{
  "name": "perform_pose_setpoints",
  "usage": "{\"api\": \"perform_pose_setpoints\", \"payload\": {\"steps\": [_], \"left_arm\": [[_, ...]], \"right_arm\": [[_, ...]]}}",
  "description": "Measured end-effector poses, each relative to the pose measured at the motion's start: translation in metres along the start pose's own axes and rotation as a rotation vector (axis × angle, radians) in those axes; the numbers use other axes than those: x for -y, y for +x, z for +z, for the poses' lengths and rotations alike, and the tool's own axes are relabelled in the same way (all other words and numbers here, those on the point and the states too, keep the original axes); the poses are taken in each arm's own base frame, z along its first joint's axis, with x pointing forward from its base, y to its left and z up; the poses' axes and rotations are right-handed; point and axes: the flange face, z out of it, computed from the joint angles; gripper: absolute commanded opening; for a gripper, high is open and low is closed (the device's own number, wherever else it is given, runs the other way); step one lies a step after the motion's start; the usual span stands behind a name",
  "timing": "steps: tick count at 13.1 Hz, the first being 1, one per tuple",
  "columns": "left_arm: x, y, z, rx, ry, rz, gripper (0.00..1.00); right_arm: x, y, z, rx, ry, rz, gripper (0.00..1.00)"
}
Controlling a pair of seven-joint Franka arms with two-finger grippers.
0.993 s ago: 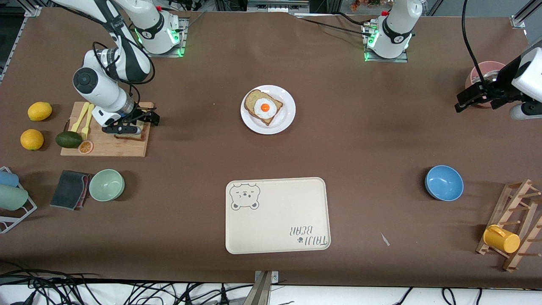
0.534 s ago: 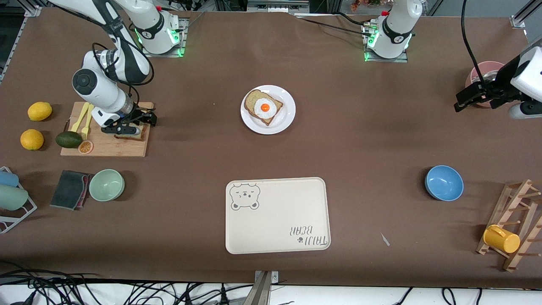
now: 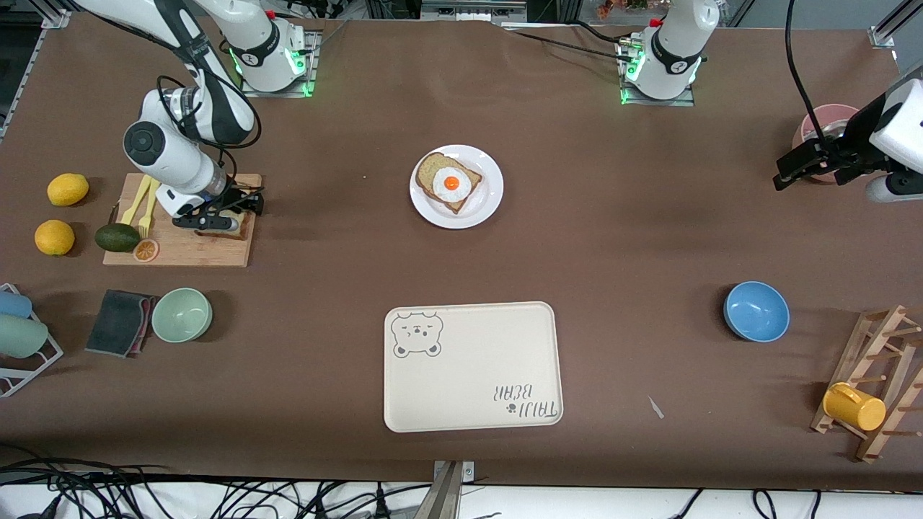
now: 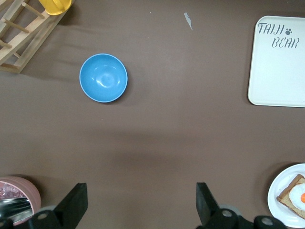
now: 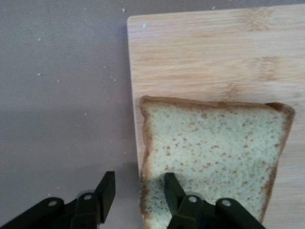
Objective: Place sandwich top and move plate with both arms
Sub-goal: 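Lower the right gripper and pinch the bread slice edge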
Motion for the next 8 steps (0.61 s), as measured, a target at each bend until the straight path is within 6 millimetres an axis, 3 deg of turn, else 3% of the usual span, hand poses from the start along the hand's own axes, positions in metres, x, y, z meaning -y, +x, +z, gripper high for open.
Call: {"api": "perform_pose_setpoints", "payload": {"steps": [4,8], "left_arm": [[0.0,0.0,0.0,0.0,0.0,0.0,1.0],[0.0,0.0,0.0,0.0,0.0,0.0,1.0]], "right_arm": [[-0.0078,-0.0001,0.0028,0.009,-0.004,0.012,0.25],[-0.0065,0.0002,0.0038,0.016,-0.006,0.007,0.03]]}}
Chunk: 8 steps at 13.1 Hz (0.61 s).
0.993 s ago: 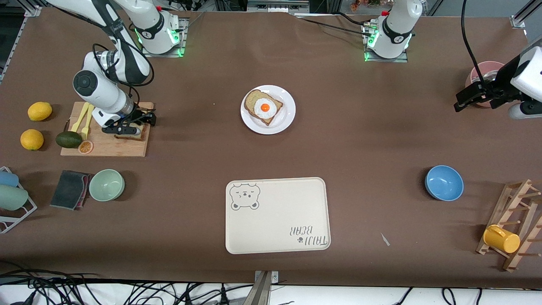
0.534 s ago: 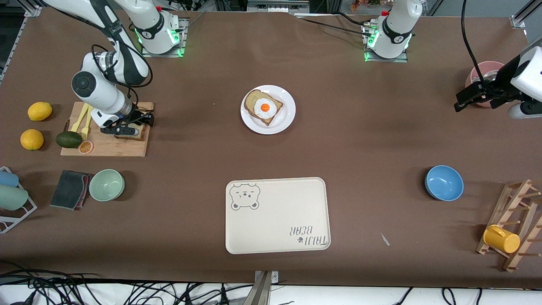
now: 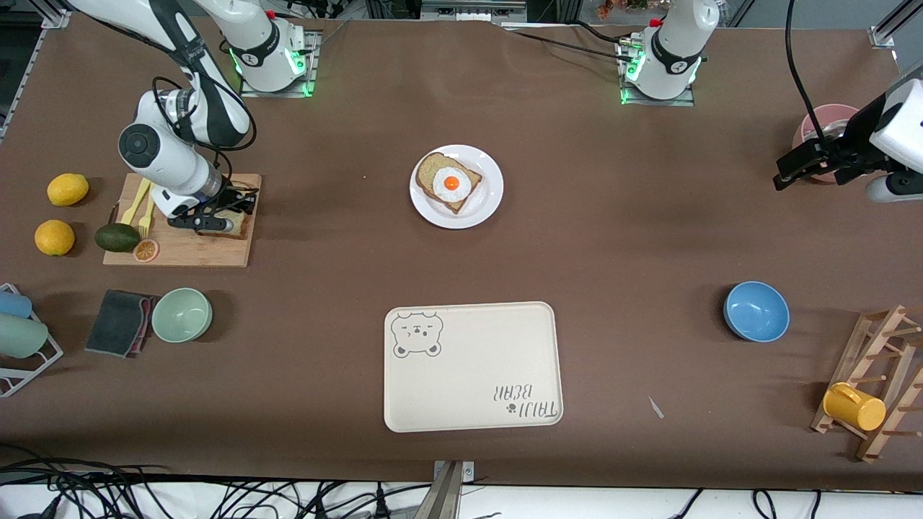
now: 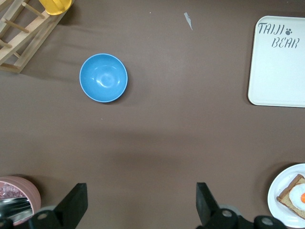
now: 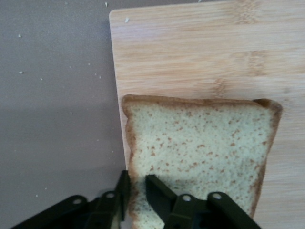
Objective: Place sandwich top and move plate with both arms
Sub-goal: 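Lower the right gripper and pinch the bread slice edge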
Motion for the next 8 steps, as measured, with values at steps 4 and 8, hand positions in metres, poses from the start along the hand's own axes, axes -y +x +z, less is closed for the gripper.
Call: {"api": "perform_pose_setpoints", "payload": {"steps": [4,8], "left_arm": [[0.0,-0.0001,0.0,0.001,0.0,0.0,1.0],[0.0001,-0.0001,0.0,0.001,0.0,0.0,1.0]], "right_arm": [[0.0001,-0.0005,0.0005,0.024,-0.009,-0.011,0.0],[0.0005,-0.0005,0.0004,0.034,-0.048,-0.07,0.0]]}}
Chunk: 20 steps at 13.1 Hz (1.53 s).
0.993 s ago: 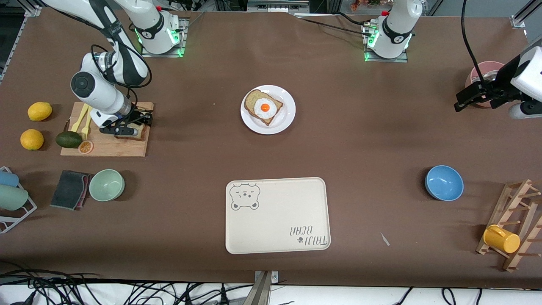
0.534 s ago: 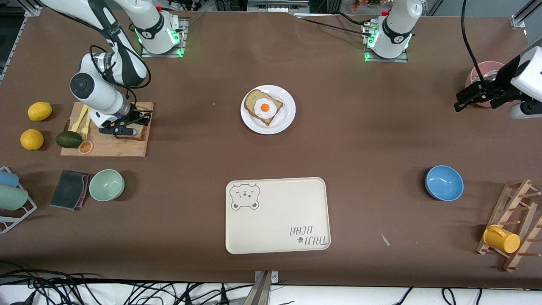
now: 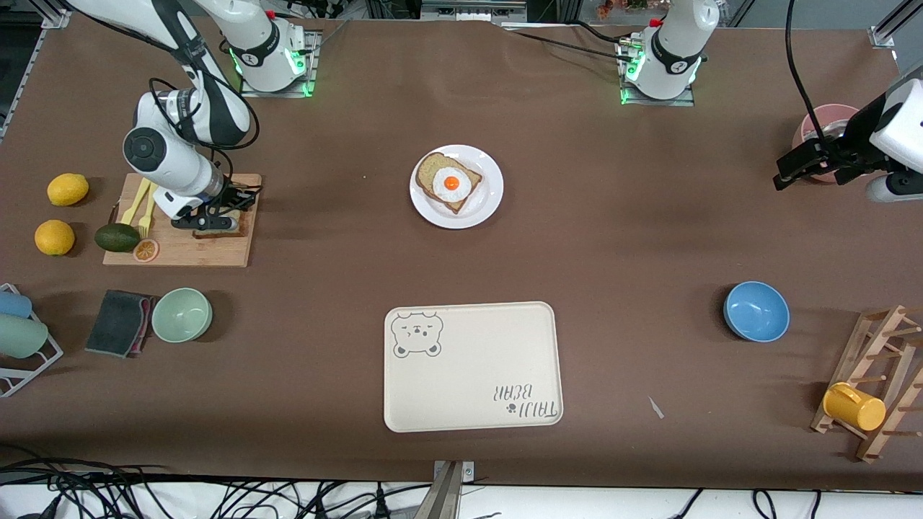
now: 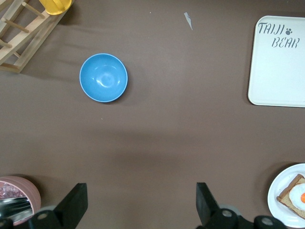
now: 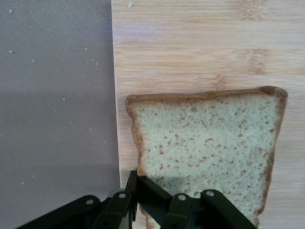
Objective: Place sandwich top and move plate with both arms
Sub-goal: 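Lower the right gripper and pinch the bread slice edge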
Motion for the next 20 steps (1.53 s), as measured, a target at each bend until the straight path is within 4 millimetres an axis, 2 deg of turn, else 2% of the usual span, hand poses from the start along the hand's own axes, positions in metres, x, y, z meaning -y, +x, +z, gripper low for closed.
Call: {"api": "perform_pose_setpoints", "payload": {"steps": [3,7,9,11,12,13,15,17,20], "left_arm": [[0.0,0.0,0.0,0.0,0.0,-0.001,1.0],[0.0,0.0,0.0,0.001,0.0,0.0,1.0],[0.0,0.0,0.0,0.001,0.0,0.0,1.0],[0.0,0.0,0.0,0.001,0.0,0.0,1.0],[0.0,0.0,0.0,0.002,0.0,0.0,1.0],[0.0,0.0,0.0,0.002,0.0,0.0,1.0],[0.0,0.0,0.0,0.002,0.0,0.0,1.0],[0.0,0.0,0.0,0.002,0.0,0.0,1.0],[0.0,0.0,0.0,0.002,0.0,-0.001,1.0]], "right_arm": [[-0.002,0.006,-0.007,0.03,-0.009,-0.002,0.0],[-0.006,0.024,-0.035,0.07,-0.029,-0.002,0.0],[-0.006,0.026,-0.044,0.069,-0.037,-0.008,0.0],[-0.006,0.025,-0.044,0.074,-0.039,-0.009,0.34],[-0.006,0.025,-0.043,0.076,-0.047,-0.014,0.47],[-0.006,0.025,-0.04,0.077,-0.07,-0.021,0.53],[-0.002,0.026,-0.037,0.068,-0.138,-0.022,0.56],[0.011,0.026,-0.03,0.058,-0.183,0.0,0.56],[0.019,0.026,-0.017,0.061,-0.186,0.01,0.51]]}}
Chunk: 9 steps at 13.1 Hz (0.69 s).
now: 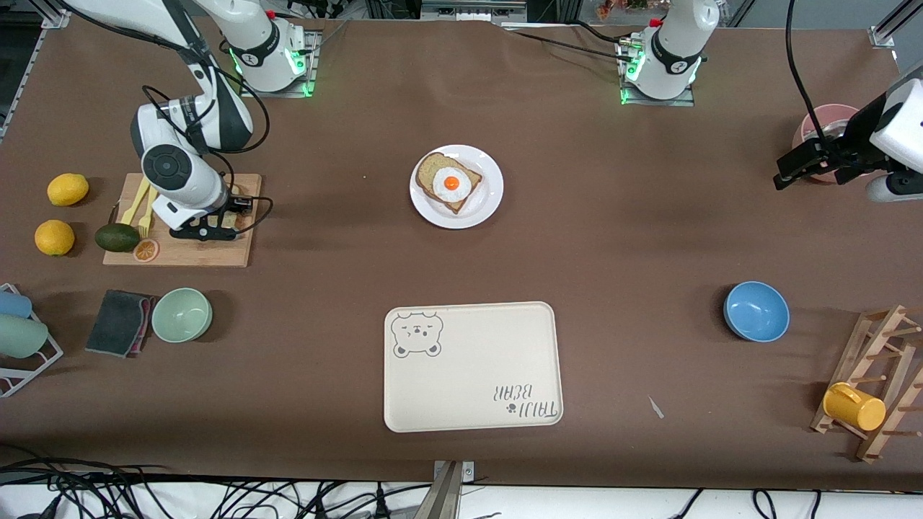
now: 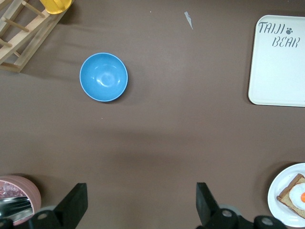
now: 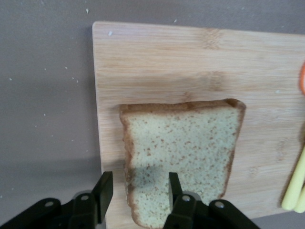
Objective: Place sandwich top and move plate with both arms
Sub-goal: 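Lower the right gripper and pinch the bread slice edge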
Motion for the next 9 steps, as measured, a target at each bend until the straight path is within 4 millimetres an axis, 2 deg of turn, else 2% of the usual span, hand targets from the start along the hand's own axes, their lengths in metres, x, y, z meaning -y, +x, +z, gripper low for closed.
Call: {"api": "perform_pose_setpoints", "payload": {"steps": [5,6,7,8,9], "left_arm": [[0.0,0.0,0.0,0.0,0.0,0.0,1.0],[0.0,0.0,0.0,0.0,0.0,0.0,1.0],[0.0,0.0,0.0,0.0,0.0,0.0,1.0],[0.0,0.0,0.0,0.0,0.0,0.0,1.0],[0.0,0.0,0.0,0.0,0.0,0.0,1.0]], "right_arm": [[0.003,0.001,0.012,0.009,0.005,-0.003,0.44],[0.003,0.001,0.014,0.012,0.005,-0.004,0.34],[0.003,0.001,0.015,0.012,0.006,-0.004,0.11],[0.002,0.002,0.015,0.012,0.003,-0.004,0.0],[0.0,0.002,0.015,0.012,0.001,-0.002,0.0]]}}
